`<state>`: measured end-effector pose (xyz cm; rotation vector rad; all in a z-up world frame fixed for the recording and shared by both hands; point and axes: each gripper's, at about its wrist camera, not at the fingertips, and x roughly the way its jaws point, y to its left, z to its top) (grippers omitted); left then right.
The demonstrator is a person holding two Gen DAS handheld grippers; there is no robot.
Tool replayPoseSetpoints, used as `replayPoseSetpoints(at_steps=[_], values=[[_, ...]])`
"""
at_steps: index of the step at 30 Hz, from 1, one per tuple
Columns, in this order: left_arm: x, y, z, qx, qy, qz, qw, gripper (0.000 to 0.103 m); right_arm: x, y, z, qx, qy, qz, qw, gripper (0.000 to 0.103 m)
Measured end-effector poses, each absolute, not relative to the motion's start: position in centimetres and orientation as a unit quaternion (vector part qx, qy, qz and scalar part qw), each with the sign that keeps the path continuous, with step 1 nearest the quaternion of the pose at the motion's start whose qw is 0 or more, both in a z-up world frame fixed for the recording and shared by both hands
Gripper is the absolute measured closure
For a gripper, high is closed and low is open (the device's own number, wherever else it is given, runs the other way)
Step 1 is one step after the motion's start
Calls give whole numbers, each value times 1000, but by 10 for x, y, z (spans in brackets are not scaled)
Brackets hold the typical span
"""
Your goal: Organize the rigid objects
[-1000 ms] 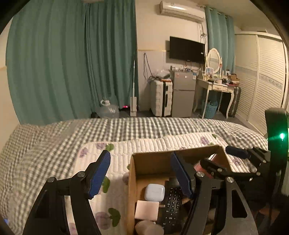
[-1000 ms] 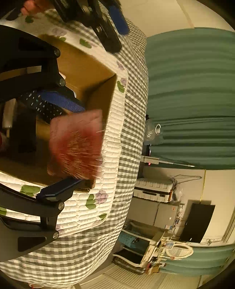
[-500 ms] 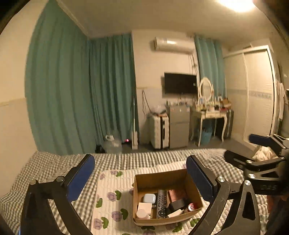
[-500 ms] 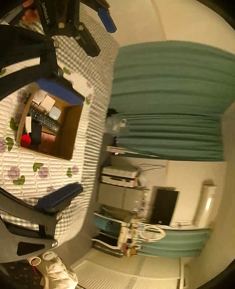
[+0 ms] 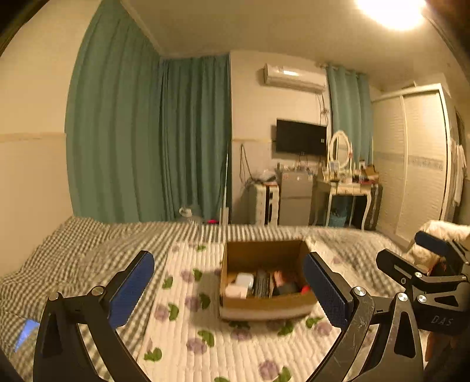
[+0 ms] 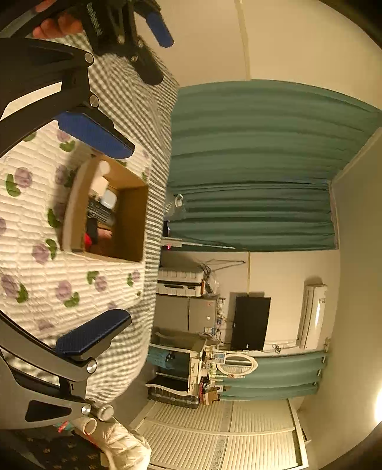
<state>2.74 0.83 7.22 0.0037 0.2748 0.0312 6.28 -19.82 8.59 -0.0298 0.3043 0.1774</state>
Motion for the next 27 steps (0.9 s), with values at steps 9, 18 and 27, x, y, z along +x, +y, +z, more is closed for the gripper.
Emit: replayPoseSetpoints(at_steps=[9, 18, 27], values=[[41, 17, 24, -4, 171, 10, 985, 0, 81, -181, 23, -38, 184, 83, 979, 0], [42, 10, 14, 0, 178, 0, 984, 0, 90, -188, 14, -34, 207, 73, 975, 0], [46, 15, 9, -1, 191, 1, 982, 0, 92, -197, 12, -20, 210, 61, 976, 0]])
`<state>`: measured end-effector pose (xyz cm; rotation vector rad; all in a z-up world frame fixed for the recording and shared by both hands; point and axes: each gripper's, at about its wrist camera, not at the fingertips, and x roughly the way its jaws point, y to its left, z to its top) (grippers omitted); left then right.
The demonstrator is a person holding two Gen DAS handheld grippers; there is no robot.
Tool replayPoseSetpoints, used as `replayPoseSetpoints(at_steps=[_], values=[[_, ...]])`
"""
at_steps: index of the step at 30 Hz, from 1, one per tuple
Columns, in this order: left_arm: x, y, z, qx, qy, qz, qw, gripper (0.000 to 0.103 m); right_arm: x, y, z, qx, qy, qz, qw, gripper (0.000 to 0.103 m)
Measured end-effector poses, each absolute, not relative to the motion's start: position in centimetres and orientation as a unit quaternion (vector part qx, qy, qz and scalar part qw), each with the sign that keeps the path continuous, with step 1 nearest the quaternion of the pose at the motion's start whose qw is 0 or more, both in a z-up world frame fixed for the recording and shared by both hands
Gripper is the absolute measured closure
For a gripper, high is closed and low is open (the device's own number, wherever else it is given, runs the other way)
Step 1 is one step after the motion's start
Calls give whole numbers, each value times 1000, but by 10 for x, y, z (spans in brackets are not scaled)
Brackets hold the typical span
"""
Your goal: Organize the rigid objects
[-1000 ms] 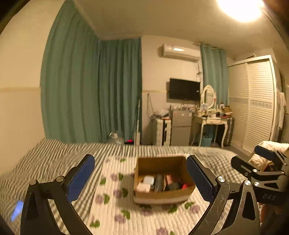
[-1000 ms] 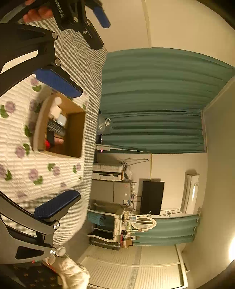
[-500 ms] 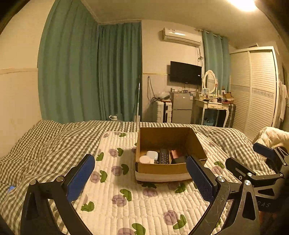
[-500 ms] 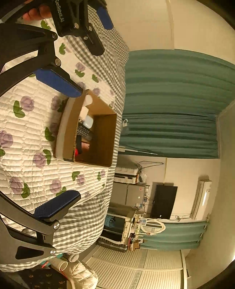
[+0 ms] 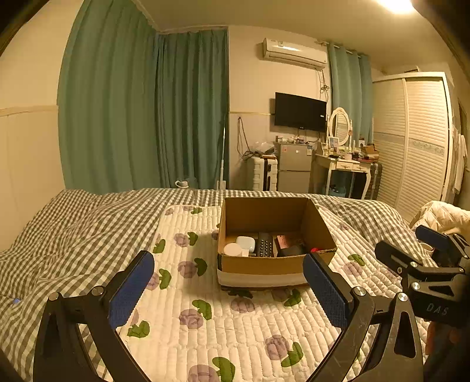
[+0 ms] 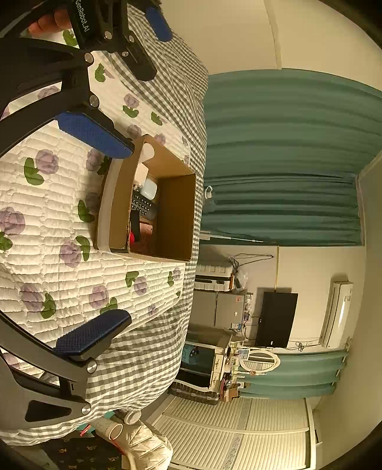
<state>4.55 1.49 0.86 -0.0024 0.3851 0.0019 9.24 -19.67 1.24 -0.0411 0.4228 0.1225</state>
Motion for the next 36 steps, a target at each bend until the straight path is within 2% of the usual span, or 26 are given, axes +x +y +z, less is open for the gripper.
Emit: replayPoseSetpoints(at_steps=[36], values=[[48, 19, -3, -2, 205, 8, 979, 0, 97, -190, 4, -29, 224, 52, 973, 0]])
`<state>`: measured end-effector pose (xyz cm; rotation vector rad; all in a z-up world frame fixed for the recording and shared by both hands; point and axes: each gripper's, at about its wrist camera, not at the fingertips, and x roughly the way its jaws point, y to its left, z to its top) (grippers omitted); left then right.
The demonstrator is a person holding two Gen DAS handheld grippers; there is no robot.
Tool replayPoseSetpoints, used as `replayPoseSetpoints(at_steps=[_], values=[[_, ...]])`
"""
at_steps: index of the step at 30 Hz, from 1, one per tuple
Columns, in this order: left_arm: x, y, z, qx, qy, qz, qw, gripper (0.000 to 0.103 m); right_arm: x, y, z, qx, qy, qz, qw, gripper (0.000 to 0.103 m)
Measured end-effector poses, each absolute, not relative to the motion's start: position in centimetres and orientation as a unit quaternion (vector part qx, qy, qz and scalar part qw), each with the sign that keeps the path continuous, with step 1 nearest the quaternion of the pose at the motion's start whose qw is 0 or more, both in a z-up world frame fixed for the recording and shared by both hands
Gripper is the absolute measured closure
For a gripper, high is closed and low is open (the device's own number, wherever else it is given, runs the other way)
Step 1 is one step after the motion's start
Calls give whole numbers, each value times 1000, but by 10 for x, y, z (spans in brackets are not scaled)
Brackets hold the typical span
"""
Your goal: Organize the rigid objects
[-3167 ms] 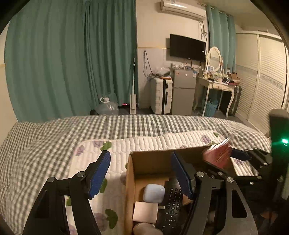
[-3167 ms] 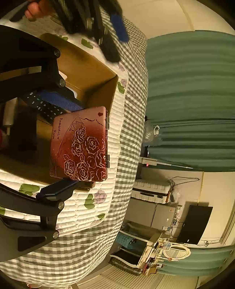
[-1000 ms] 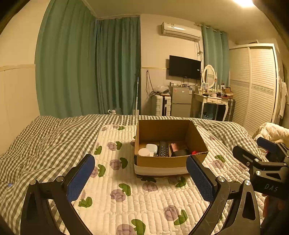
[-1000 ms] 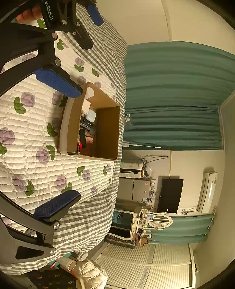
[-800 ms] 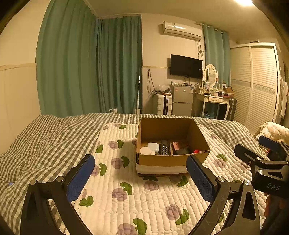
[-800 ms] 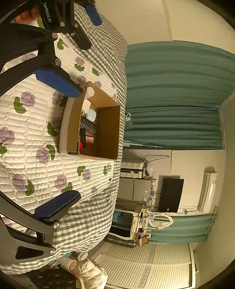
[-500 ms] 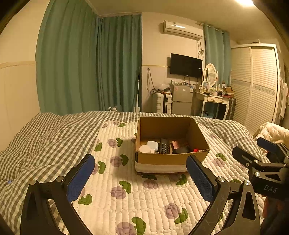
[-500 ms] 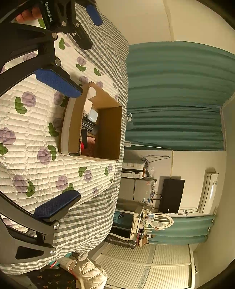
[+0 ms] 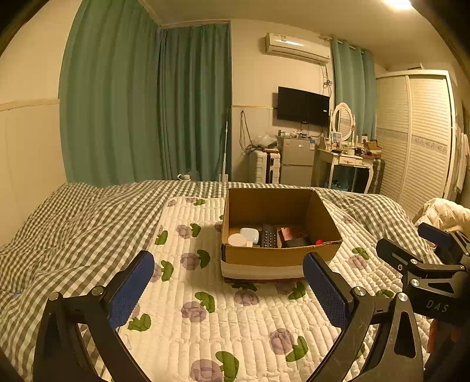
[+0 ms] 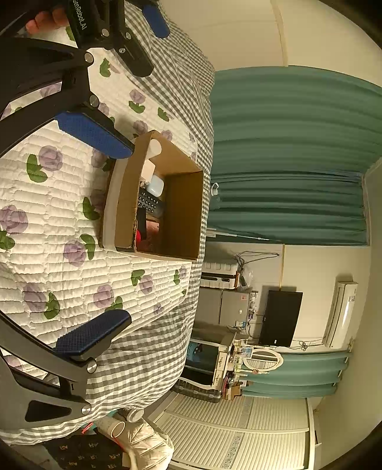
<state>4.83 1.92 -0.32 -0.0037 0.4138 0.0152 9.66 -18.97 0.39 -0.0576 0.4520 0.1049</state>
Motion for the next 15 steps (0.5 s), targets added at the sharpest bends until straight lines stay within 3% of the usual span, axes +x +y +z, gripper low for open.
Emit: replayPoseSetpoints(at_steps=[15], values=[[47, 20, -6, -3, 206, 11, 978, 0, 97, -189, 1, -29, 226, 51, 972, 0]])
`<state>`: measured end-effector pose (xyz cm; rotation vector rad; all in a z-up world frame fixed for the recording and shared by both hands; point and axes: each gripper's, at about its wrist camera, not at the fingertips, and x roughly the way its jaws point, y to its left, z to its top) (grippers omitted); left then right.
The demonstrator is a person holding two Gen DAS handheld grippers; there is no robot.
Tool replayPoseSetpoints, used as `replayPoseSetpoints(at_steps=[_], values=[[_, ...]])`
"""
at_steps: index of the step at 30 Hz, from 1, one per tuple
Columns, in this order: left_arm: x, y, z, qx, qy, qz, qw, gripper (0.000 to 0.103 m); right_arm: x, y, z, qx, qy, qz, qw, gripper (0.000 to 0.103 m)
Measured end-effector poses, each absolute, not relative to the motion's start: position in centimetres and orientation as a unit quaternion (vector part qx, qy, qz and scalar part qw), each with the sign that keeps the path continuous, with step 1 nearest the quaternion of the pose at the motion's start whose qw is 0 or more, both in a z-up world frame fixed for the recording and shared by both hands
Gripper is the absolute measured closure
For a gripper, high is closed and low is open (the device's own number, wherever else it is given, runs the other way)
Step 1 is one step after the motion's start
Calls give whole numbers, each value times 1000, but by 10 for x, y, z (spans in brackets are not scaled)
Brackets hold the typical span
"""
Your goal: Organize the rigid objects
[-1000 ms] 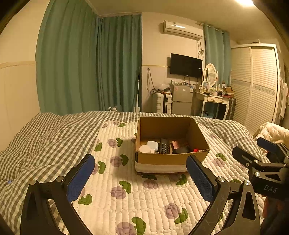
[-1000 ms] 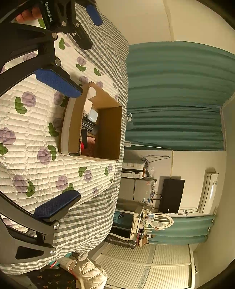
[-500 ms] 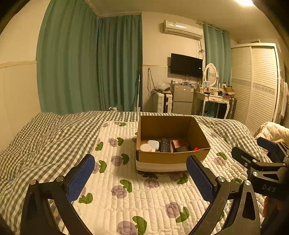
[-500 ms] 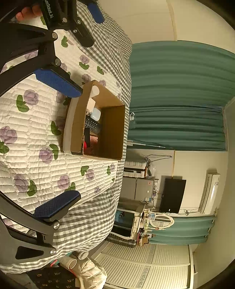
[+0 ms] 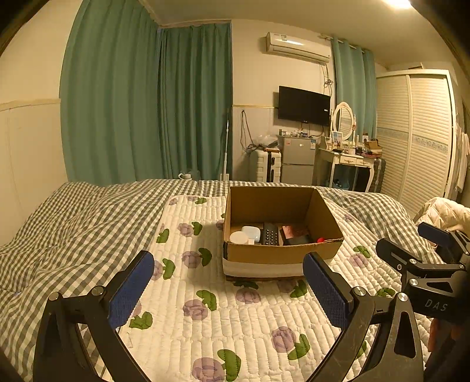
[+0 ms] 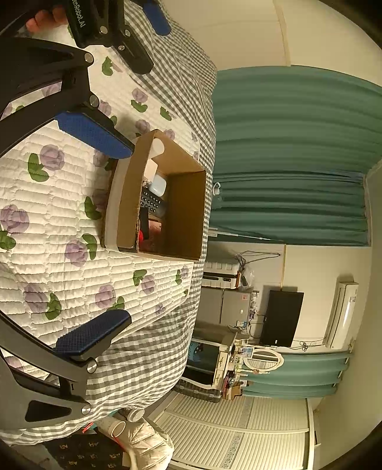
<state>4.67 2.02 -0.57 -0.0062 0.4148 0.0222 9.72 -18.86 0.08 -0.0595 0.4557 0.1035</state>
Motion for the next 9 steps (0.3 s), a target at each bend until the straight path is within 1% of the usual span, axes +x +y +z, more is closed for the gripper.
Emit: replayPoseSetpoints(at_steps=[9], values=[[46, 19, -4, 5, 201, 7, 980, 0, 97, -189, -2, -30, 226, 53, 972, 0]])
